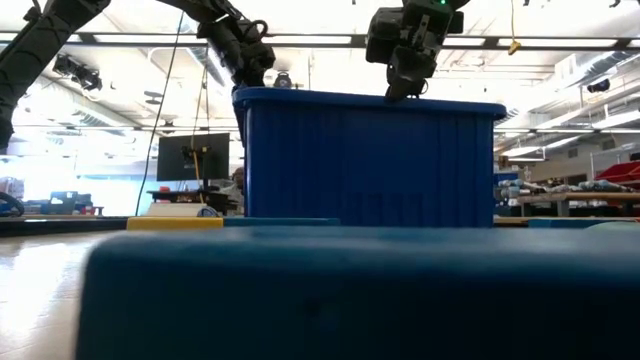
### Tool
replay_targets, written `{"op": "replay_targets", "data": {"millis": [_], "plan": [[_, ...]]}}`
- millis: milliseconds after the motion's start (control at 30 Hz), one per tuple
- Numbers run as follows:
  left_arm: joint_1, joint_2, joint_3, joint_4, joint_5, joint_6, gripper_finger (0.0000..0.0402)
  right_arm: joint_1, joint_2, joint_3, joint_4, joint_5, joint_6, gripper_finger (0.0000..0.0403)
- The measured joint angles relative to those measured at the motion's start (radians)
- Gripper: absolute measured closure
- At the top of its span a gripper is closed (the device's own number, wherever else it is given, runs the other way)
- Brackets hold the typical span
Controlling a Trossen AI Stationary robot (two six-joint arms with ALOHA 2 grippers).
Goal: Sort Items/Unsort Items
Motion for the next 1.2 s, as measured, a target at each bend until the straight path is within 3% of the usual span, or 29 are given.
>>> {"op": "replay_targets", "data": {"millis": [367, 1200], "plan": [[-0.008, 0.003, 0.0, 0.095, -0.215, 0.003, 0.0396, -0.001, 0.0, 0.0, 0.009, 0.011, -0.003, 0.0403], [-0.014, 0.008, -0.003, 0.199, -0.392, 0.012, 0.0396, -0.036, 0.002, 0.0, -0.004, 0.008, -0.018, 0.0403]]}}
